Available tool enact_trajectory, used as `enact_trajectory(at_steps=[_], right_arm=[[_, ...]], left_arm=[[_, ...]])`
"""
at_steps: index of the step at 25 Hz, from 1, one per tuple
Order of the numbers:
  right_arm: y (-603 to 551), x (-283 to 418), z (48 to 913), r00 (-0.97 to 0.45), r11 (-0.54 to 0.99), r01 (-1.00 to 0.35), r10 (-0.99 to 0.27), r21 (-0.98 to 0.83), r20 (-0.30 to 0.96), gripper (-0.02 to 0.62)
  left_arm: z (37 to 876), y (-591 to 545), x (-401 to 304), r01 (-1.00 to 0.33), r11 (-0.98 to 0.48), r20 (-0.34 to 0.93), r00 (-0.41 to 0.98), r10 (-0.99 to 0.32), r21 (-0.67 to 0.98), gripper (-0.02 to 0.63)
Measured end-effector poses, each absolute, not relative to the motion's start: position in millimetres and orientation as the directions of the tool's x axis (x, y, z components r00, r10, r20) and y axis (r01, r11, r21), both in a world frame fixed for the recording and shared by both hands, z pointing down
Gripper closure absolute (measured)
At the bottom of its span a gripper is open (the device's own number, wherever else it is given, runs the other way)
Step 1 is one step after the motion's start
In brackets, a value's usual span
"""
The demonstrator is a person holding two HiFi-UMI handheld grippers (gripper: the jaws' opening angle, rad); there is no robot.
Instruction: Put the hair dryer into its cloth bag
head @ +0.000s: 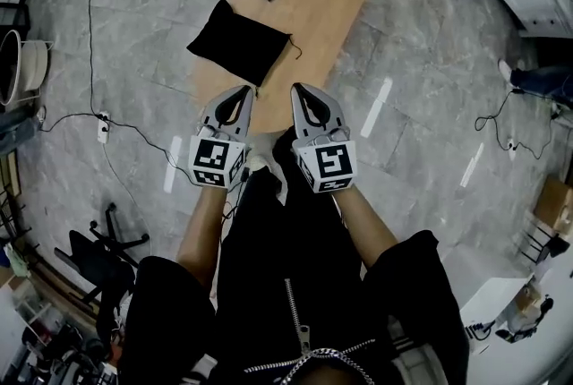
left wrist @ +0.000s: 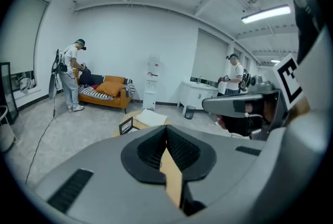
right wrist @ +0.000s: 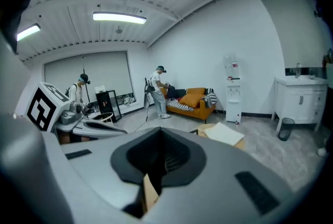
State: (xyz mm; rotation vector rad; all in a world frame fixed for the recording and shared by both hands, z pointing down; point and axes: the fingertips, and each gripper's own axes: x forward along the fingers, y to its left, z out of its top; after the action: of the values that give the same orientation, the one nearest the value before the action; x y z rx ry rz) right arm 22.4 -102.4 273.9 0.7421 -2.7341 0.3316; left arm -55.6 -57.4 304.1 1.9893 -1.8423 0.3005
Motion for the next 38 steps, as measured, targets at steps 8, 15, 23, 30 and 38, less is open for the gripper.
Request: enact_trajectory(at_steps=[8, 15, 23, 30, 38], right_arm=[[-25.7, 42.1, 222.5, -0.828, 0.823, -0.542, -0.488, -0.17, 0.278, 0.586], [27.1, 65.6, 201.9, -0.803, 0.774, -0.591, -0.537, -0.228, 0.259, 0.586], [72.9, 76.4, 158.0, -0.807, 0.802, -0.587, -0.567, -0.115, 0.164, 0.586], [97.6, 84.5, 153.1, -0.806, 0.808, -0.586, -0.573, -0.059, 0.15, 0.586], [109.5, 80.3, 145.6, -0.817, 0.821, -0.57, -0.56, -0.037, 0.14, 0.586]], left_arm=[[263.5, 25.5, -37.9, -0.985, -0.057, 0.385, 0.117, -0.915, 0.162, 0.592], [239.1, 74.3, -19.6, -0.981, -0.064, 0.342, 0.125, -0.931, 0.183, 0.592], [214.5, 109.0, 0.7, -0.978, -0.084, 0.273, 0.135, -0.952, 0.189, 0.592], [209.7, 125.9, 7.8, -0.981, -0.096, 0.267, 0.139, -0.954, 0.167, 0.592], [202.7, 136.3, 9.2, -0.984, -0.097, 0.253, 0.133, -0.958, 0.149, 0.592]])
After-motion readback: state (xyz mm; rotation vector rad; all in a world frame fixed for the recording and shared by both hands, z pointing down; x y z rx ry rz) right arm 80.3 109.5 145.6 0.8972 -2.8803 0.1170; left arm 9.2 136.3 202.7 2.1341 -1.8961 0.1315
